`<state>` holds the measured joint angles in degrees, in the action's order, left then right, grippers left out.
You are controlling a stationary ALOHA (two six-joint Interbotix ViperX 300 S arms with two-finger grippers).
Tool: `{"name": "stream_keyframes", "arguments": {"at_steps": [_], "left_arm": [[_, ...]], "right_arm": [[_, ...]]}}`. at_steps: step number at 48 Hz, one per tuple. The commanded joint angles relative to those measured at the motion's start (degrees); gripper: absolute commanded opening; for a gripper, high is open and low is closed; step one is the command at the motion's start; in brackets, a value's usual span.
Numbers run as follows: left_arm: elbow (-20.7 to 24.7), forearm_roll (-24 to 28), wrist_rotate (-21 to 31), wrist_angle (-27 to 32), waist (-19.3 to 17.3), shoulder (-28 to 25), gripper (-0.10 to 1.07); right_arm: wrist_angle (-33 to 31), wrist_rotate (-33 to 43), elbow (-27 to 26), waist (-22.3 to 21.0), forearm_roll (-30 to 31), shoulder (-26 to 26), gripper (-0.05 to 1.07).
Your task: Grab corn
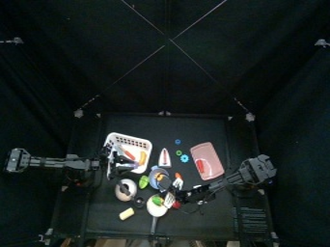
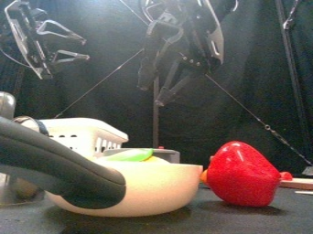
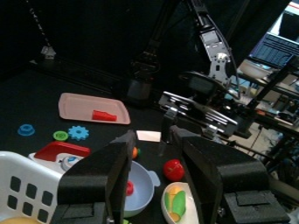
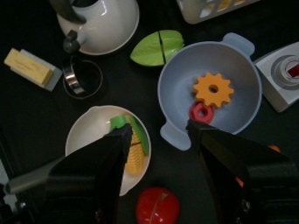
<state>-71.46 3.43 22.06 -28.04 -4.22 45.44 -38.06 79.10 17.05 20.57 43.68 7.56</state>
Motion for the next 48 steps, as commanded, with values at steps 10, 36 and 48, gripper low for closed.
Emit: {"name": "stream_keyframes", "arguments": {"at_steps": [10, 36, 48], "left_arm": [[0.7, 0.1, 0.1, -0.4, -0.2, -0.1, 0.79], [0.6, 0.0, 0.0, -0.4, -0.2, -0.1, 0.79], [0.5, 0.0, 0.1, -0.4, -0.2, -0.1, 0.79]], "right_arm": [[-2.3, -21.2, -8.9, -0.1, -14.7, 5.3, 0.87], [-2.7, -27.6, -12.1, 0.0, -18.7, 10.0, 0.88], [-1.8, -27.7, -12.8, 0.4, -18.7, 11.5, 0.87]]}}
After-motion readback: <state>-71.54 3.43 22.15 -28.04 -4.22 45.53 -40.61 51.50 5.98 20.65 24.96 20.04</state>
